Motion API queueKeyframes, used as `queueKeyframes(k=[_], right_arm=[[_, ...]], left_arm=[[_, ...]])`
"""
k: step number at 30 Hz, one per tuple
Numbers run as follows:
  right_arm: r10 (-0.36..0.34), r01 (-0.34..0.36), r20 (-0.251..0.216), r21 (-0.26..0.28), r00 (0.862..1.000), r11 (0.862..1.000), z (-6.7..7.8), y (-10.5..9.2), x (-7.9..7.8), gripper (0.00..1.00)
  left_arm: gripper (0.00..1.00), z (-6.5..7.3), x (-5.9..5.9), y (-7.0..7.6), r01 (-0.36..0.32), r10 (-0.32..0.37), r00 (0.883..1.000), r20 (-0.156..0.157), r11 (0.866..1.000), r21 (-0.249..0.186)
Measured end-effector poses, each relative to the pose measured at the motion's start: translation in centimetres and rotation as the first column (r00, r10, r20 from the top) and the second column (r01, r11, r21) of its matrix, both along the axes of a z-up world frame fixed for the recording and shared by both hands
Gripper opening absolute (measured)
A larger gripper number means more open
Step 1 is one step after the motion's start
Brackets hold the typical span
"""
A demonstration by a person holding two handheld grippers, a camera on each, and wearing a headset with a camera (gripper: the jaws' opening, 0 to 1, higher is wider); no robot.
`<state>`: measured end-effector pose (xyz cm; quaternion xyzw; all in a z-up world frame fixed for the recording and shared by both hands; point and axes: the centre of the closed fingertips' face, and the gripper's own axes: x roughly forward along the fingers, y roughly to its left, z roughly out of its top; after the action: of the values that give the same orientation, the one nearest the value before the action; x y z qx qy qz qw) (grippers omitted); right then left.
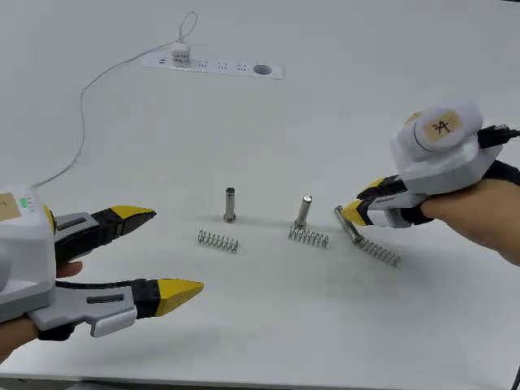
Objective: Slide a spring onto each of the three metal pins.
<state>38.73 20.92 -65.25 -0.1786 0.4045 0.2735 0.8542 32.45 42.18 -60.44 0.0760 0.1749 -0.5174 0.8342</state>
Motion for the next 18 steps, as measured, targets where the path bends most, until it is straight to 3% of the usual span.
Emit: queueKeyframes(k=[18], right_arm=[[-0.06, 0.06, -0.092, -0.002, 0.994, 0.998, -1.7, 0.3, 0.7, 0.15]], left_arm=[[0.67, 0.0, 0.0, 0.0, 0.0, 0.0, 1.0, 0.0, 1.0, -0.001]])
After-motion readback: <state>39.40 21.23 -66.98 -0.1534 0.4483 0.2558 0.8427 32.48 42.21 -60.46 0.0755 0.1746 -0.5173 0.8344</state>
